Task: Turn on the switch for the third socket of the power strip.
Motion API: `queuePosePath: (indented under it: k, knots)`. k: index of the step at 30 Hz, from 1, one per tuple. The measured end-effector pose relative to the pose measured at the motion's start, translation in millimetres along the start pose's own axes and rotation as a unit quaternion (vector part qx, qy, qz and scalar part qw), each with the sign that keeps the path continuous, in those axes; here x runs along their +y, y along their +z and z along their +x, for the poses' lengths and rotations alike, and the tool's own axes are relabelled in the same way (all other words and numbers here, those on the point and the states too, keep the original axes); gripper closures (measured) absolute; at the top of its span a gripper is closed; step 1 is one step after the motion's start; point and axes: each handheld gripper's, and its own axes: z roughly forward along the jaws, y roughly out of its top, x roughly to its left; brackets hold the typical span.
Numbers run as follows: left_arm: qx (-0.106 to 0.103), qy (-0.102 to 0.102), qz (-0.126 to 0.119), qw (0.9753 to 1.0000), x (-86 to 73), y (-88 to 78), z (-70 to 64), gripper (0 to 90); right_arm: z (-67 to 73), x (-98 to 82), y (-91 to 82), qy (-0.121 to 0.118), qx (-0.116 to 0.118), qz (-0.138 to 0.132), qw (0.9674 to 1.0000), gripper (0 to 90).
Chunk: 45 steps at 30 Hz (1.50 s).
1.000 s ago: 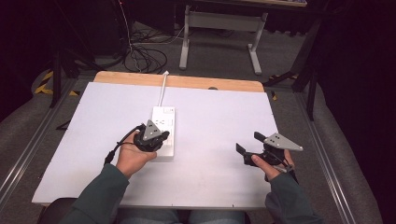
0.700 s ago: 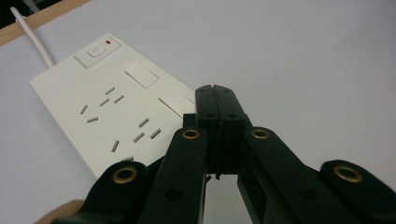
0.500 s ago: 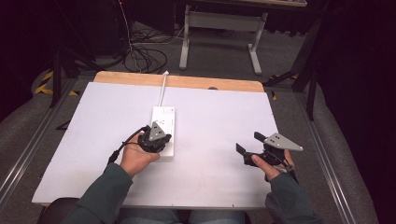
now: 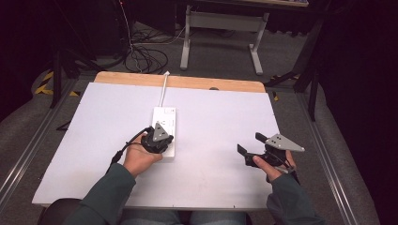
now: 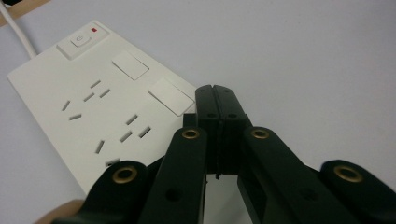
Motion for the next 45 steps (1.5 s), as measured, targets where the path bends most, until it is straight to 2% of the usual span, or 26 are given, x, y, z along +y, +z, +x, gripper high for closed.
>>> queuePosePath:
  k: [13,22,26,34,40,45]
  knots:
    - [0.006,0.002,0.006,1.0000,0.1,2.5,-1.0,90.0,0.5,-0.1,0.1,-0.002,-0.001,0.002,1.0000,12.4]
    - [0.006,-0.012,0.002,0.9999,-0.4,2.7,-0.7,90.0,0.2,-0.3,0.1,-0.002,0.000,0.002,1.0000,12.4]
    - [0.009,-0.015,-0.011,0.9998,1.2,0.1,0.6,90.0,0.3,-0.4,0.5,-0.002,0.001,0.002,1.0000,12.3]
    - [0.014,-0.025,-0.020,0.9994,2.4,-5.3,4.8,90.0,0.0,-0.3,0.5,-0.002,0.000,0.002,1.0000,12.3]
    - [0.020,-0.035,-0.040,0.9984,4.8,-11.5,7.0,90.0,-0.1,-0.2,0.7,-0.002,0.000,0.002,1.0000,12.3]
    - [0.023,-0.038,-0.046,0.9980,5.7,-15.8,8.2,90.0,0.4,0.0,0.8,-0.002,0.000,0.002,1.0000,12.4]
